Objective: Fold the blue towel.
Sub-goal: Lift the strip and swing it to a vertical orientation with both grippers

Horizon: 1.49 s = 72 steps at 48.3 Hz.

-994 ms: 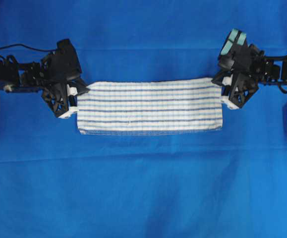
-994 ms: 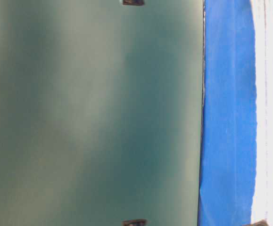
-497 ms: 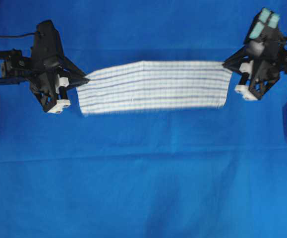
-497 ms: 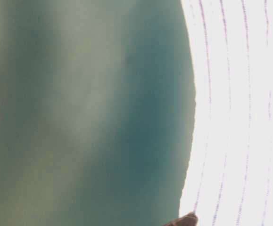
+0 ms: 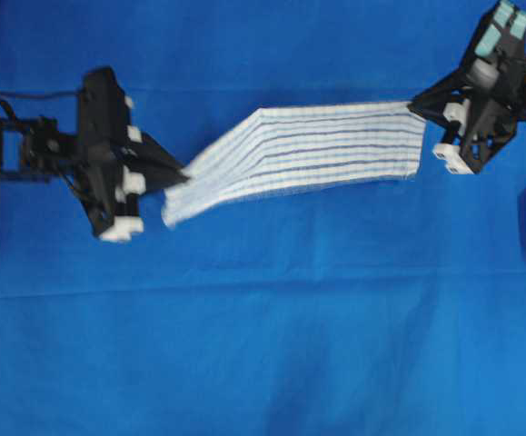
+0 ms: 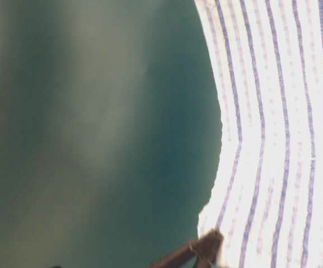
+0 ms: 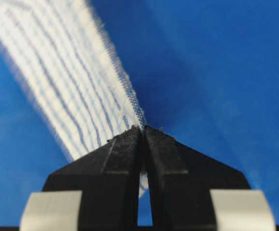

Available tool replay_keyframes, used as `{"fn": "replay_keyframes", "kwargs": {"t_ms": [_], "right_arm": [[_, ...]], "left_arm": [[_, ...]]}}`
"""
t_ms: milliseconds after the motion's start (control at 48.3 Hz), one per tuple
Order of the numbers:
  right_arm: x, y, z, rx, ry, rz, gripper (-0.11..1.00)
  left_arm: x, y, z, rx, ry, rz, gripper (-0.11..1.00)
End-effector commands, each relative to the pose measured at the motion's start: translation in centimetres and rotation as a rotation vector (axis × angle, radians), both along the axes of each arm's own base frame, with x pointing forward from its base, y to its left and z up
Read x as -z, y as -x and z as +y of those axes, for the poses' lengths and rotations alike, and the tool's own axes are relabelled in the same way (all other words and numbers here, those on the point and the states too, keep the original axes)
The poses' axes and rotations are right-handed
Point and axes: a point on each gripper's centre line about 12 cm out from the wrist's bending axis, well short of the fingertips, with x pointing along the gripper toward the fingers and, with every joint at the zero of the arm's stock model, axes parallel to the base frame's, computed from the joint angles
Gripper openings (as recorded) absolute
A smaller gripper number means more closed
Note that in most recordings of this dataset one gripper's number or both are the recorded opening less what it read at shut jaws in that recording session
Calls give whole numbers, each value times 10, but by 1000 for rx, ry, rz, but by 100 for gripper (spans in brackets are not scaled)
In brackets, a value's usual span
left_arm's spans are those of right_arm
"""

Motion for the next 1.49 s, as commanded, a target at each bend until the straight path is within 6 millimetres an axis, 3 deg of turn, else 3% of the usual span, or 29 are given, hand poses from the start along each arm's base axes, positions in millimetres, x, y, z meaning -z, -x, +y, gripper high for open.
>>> {"fn": "replay_keyframes", "kwargs": {"t_ms": [0,373,787,1119,1326,1471], "right_arm": [[-10,-10,-15,28,23,-50,4],[-20,-37,-65,95,88,-84,4],[-26,-66,-102,107,143,-76,4],[-26,-52,-108,142,142,-60,4],[-23,-35,-98,149,137,-47,4],[-17,-36,-96,144,126,-24,4]], "left_arm": [[-15,-22,-15,48,-1,-66,2],[-25,-105,-71,185,-1,-120,2],[-22,-181,-91,214,-15,-170,2],[-22,-216,-100,226,-23,-236,2],[-8,-244,-102,238,-54,-250,2],[4,-248,-103,238,-54,-230,2]]}}
